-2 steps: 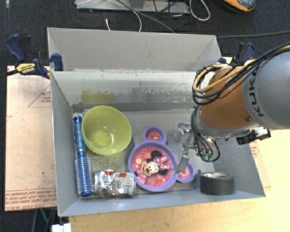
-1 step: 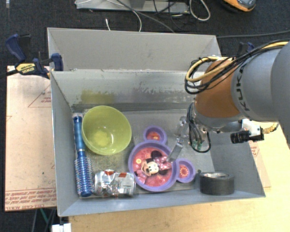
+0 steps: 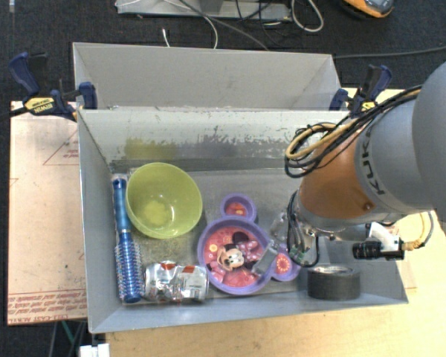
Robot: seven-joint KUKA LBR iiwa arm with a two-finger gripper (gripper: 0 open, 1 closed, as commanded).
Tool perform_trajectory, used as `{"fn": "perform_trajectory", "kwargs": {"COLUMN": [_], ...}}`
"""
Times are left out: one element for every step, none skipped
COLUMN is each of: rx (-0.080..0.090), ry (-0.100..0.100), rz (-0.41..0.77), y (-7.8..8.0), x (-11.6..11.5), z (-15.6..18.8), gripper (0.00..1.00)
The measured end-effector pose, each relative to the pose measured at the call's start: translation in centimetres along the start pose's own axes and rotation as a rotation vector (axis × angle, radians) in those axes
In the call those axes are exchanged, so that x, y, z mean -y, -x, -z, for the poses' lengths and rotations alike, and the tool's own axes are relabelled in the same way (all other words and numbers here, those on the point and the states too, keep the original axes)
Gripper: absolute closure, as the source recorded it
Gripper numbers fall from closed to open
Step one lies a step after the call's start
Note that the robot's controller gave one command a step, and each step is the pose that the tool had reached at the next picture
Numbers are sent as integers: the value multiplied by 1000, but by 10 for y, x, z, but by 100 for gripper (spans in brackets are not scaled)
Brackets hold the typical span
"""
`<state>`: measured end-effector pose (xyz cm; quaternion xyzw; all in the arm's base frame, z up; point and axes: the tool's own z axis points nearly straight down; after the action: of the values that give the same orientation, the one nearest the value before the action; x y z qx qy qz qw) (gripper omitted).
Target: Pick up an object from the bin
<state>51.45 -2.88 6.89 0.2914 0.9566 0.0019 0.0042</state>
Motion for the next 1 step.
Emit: {"fn": "perform_trajectory", "kwargs": {"rx": [0], "ry": [1], "rz": [-27], "y": [38], "x": [-33], "z": [2], "gripper": [100]}}
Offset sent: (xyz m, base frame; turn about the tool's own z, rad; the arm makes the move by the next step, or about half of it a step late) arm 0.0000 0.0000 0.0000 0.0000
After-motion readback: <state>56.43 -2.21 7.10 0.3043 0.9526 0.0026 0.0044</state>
